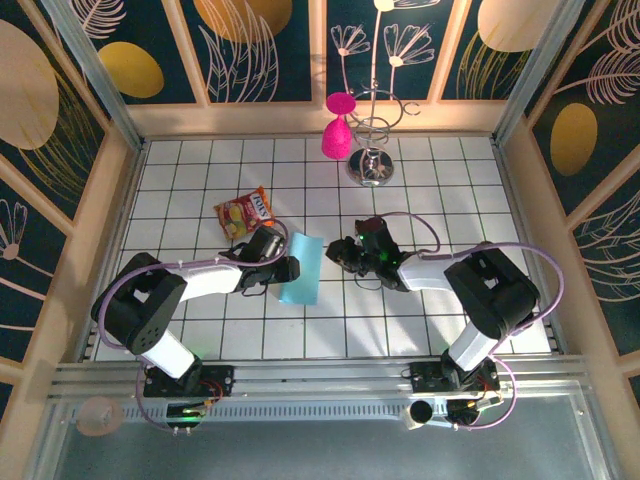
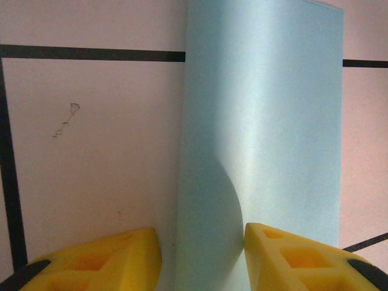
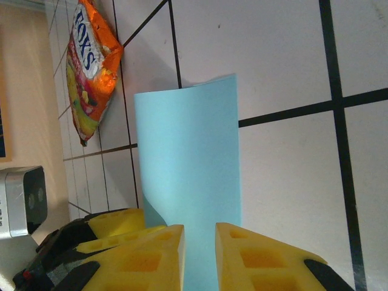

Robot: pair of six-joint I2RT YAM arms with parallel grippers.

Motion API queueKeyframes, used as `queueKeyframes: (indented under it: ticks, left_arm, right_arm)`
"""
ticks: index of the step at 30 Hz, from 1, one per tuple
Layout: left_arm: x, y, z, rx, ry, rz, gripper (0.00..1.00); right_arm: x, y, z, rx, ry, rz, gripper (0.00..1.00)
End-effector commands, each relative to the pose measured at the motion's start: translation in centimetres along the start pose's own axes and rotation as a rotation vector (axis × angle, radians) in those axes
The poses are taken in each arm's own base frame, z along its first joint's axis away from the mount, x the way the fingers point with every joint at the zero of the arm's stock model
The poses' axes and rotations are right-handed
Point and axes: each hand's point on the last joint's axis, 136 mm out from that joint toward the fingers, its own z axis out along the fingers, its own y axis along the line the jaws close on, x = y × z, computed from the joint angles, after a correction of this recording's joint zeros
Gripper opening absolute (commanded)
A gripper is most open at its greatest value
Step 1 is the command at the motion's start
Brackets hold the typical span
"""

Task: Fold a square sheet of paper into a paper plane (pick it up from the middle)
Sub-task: Hold the square sheet of paper at the center of the table.

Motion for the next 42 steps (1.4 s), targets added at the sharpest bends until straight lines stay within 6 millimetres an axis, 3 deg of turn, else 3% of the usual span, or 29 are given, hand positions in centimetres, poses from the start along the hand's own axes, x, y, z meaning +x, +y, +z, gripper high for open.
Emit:
queueKeyframes:
  ticks: [1, 16, 42]
  left_arm:
    - [8.4, 6.7, 4.1, -0.183, 0.247, 0.017, 0.45]
    - [8.6, 6.6, 4.3, -0.195, 0.256, -0.068, 0.45]
    - [9.0, 6.4, 4.5, -0.17, 0.281, 0.007, 0.46]
  right_arm:
    - [-0.4, 0.8, 0.3, -0.037, -0.004, -0.007, 0.21]
    - [0.6, 1.3, 0.8, -0.073, 0.035, -0.01, 0.19]
    - [1.6, 1.7, 1.6, -0.097, 0.083, -0.021, 0.16]
